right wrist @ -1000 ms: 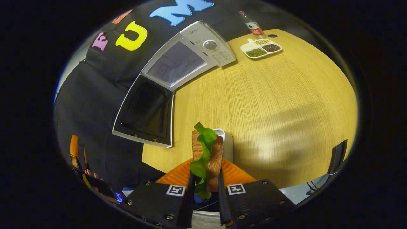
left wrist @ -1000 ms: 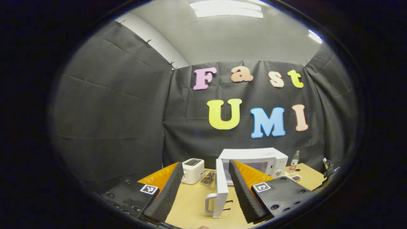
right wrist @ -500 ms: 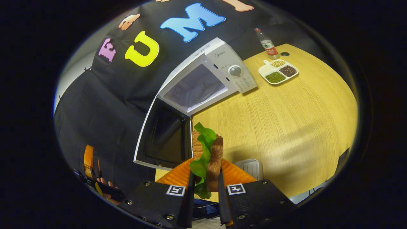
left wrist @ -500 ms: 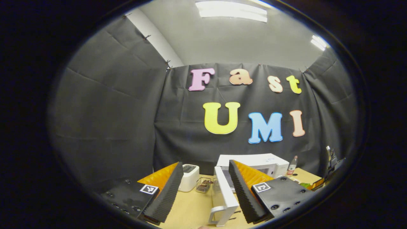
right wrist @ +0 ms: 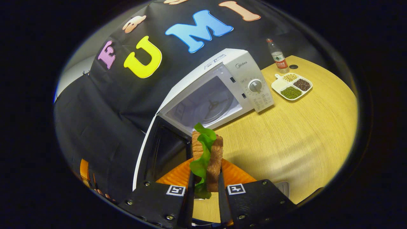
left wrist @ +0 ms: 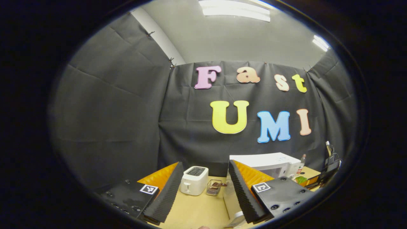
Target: Open the microwave oven with the left hand, put the food in, and close the microwave oven.
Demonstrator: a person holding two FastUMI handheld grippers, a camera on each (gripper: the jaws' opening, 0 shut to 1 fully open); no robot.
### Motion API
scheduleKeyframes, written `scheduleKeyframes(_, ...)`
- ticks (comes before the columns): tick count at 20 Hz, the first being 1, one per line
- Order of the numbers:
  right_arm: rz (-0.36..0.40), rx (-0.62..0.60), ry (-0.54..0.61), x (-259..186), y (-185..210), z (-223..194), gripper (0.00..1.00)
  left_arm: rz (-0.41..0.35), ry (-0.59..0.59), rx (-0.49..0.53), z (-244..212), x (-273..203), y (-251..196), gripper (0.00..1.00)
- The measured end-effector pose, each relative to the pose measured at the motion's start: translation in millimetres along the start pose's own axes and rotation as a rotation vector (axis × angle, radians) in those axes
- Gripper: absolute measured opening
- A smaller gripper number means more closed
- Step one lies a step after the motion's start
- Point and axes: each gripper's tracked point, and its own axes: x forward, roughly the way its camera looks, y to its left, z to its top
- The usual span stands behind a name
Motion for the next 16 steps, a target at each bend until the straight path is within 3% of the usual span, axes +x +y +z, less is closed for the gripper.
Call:
scheduleKeyframes(1,-0.001,0.006,-0.027,10.4,4.2,5.1,0.33,0.003,0.002,0.004,-1.4,2.5,6.5,0.96)
scheduleKeyframes(5,-0.004,0.016,-0.107,48.3,17.4,19.2,0.33,0.005,0.024,0.006,-8.6,19.7,24.0,0.92)
scheduleKeyframes(6,-0.004,0.022,-0.126,56.2,21.1,23.6,0.33,0.006,0.025,0.007,-9.2,23.8,27.6,0.96)
scheduleKeyframes(11,-0.016,0.05,-0.204,99.5,21.8,40.9,0.33,0.008,0.048,0.017,-18.5,39.3,42.1,0.92)
scheduleKeyframes(14,-0.024,0.054,-0.245,126.0,19.8,52.2,0.33,0.009,0.064,0.03,-25.0,47.1,50.7,0.96)
scheduleKeyframes(15,-0.013,0.059,-0.262,134.5,22.4,58.0,0.33,0.013,0.069,0.04,-26.5,49.5,55.5,0.92)
scheduleKeyframes(16,-0.003,0.064,-0.277,141.1,25.1,61.5,0.33,0.018,0.076,0.046,-29.6,52.6,57.6,0.96)
